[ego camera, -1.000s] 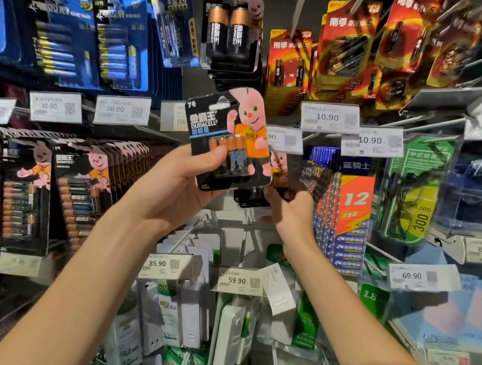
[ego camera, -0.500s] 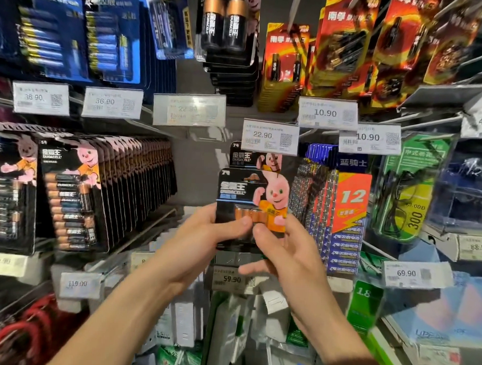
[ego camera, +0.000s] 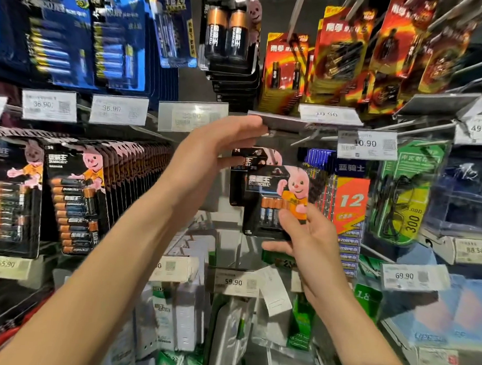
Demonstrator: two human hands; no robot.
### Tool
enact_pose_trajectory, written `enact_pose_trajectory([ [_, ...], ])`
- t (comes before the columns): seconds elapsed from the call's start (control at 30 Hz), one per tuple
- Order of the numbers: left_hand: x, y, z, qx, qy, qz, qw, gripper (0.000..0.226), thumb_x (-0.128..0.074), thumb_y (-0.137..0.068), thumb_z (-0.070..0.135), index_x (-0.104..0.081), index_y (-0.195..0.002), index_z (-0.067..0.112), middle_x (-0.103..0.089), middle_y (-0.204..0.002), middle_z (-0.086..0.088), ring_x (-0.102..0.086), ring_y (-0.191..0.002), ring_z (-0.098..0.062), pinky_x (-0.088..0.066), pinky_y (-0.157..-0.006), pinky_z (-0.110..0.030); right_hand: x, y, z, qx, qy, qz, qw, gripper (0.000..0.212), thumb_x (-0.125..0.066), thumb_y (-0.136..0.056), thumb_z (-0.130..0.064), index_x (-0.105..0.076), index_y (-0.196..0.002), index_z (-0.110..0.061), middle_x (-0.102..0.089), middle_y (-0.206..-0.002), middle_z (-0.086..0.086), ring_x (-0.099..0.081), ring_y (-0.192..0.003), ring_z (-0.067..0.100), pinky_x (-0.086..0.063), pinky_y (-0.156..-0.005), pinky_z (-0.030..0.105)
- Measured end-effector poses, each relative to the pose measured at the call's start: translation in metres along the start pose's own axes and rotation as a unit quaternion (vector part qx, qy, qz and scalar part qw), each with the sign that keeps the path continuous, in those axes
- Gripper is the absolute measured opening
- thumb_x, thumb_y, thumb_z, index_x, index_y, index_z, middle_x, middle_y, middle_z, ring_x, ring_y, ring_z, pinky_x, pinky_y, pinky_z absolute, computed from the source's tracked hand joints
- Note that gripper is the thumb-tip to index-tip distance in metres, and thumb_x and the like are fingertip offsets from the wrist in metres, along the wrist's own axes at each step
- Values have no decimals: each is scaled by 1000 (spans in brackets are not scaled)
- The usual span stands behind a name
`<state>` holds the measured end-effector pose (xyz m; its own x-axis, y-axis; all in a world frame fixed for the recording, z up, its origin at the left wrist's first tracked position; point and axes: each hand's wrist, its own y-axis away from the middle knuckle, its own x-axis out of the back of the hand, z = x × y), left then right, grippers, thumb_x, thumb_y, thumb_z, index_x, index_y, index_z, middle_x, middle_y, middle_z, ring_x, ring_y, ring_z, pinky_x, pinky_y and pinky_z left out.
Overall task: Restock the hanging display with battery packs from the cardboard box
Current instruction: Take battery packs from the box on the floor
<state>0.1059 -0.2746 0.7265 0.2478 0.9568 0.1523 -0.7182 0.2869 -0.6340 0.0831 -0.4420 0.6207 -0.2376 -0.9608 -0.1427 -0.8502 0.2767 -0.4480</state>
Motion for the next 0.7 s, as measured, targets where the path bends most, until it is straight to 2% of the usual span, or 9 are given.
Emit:
enact_pose_trajectory([
  [0.07,1,0,-2,-21,-28,6,999,44,-47,-91,43,-70,-124,25,-72,-124,13,-62,-122,-5,-42,-112,-46,-5,-7,-8,29,-10,-14,999,22,-61,-99,-11,-59,-79,-20,-70,-80,-6,-69,-76,33,-63,-67,38],
  [0.13,3,0,-6,-49,-53,12,997,43,-43,-95,42,-70,-124,26,-71,-125,14,-60,-123,-1,-40,-113,-43,-9,-13,-13,49,-16,-34,998,31,-61,-99,-9,-62,-73,-25,-70,-80,-3,-65,-85,38,-62,-61,33],
  [0.2,6,0,-9,-66,-62,10,996,44,-41,-98,41,-68,-129,24,-70,-127,14,-59,-123,1,-39,-112,-35,-15,-17,-16,62,-8,-42,997,32,-60,-99,-8,-62,-73,-25,-65,-72,-12,-62,-78,22,-63,-64,38],
  [0.23,7,-1,-10,-71,-65,6,995,43,-40,-101,39,-66,-131,22,-69,-129,14,-58,-124,2,-39,-109,-30,-18,-19,-17,61,-5,-43,997,30,-60,-99,-8,-63,-75,-24,-67,-76,-10,-63,-78,19,-63,-65,39],
  [0.33,8,-2,-14,-83,-69,-1,994,37,-39,-108,23,-63,-135,15,-68,-132,9,-57,-124,3,-41,-103,-14,-27,-26,-13,41,-4,-33,999,14,-59,-99,-10,-67,-88,-16,-71,-108,17,-70,-96,37,-63,-67,39],
  [0.4,7,-3,-15,-85,-65,-3,994,36,-39,-107,17,-62,-135,12,-68,-132,5,-58,-123,3,-40,-101,-9,-30,-30,-10,31,0,-19,999,9,-59,-99,-11,-67,-97,-10,-70,-111,19,-71,-96,40,-64,-73,46],
  [0.57,5,-1,-15,-92,-54,-7,994,35,-42,-107,14,-61,-137,12,-67,-133,4,-57,-124,2,-40,-97,-5,-30,-34,-11,42,43,9,998,10,-59,-99,-13,-67,-101,-7,-71,-101,19,-71,-90,31,-64,-68,42],
  [0.63,4,0,-16,-91,-49,-7,995,35,-42,-107,14,-61,-137,12,-66,-134,4,-57,-125,2,-40,-97,-5,-30,-36,-7,38,70,18,997,12,-61,-97,-18,-66,-99,-7,-68,-97,22,-63,-77,28,-58,-75,54],
  [0.7,4,1,-18,-88,-44,-7,995,35,-42,-107,14,-61,-137,13,-66,-135,5,-56,-126,3,-40,-99,-7,-32,-40,-2,19,83,27,996,13,-62,-96,-23,-67,-97,-11,-68,-94,22,-59,-74,23,-54,-81,61],
])
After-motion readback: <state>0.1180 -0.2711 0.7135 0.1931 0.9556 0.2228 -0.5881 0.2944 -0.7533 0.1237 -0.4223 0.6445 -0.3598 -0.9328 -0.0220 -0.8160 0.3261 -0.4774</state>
